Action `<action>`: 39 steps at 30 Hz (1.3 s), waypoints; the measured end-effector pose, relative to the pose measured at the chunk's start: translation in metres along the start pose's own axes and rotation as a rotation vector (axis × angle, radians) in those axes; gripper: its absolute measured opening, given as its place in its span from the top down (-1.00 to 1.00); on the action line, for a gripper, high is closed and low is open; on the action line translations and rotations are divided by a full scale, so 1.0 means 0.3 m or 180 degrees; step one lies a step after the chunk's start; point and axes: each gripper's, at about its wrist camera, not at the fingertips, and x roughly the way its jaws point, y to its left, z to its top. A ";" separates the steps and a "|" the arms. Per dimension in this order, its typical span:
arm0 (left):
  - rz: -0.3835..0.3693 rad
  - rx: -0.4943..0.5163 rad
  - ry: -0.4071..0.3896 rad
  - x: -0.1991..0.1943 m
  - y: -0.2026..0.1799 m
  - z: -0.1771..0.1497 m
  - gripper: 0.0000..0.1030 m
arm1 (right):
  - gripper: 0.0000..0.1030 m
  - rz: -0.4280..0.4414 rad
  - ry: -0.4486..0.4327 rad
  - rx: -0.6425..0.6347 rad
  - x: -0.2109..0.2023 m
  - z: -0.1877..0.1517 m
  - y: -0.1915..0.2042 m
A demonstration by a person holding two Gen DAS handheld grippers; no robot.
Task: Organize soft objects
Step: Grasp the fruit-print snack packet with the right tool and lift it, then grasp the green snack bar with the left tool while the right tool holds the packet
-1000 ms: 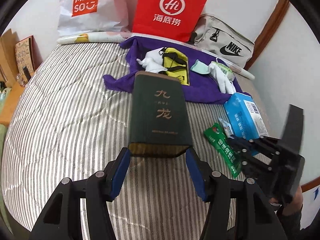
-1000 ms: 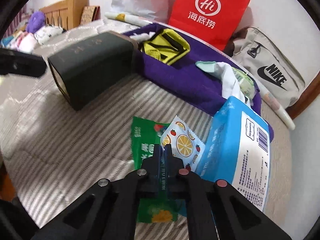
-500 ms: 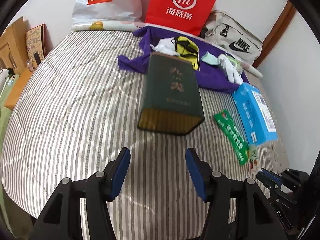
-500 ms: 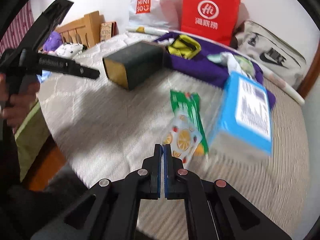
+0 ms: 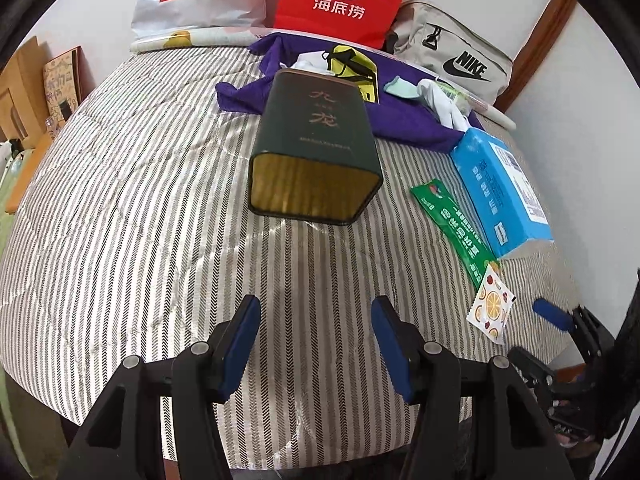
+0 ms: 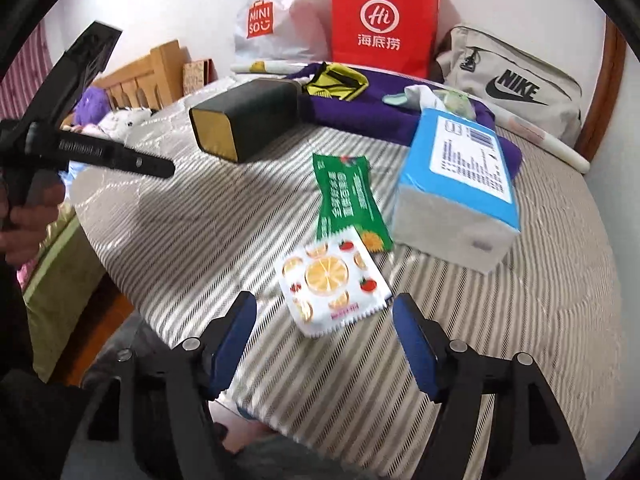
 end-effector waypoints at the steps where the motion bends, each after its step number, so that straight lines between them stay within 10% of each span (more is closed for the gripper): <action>1: -0.0003 0.0004 0.0003 0.000 -0.001 -0.002 -0.07 | -0.37 0.0005 -0.0008 0.0008 0.014 0.006 -0.005; 11: -0.0026 0.0141 0.0065 0.019 -0.033 -0.023 -0.07 | -0.48 0.0094 0.0006 0.0018 0.142 0.016 -0.015; 25: 0.0004 0.0378 0.0187 0.091 -0.174 -0.017 -0.07 | 0.81 0.0053 -0.0115 0.0011 0.110 -0.015 -0.027; 39: -0.0043 0.0790 0.0125 0.182 -0.459 0.047 -0.07 | 0.86 0.0033 -0.0216 0.0399 -0.008 -0.094 -0.201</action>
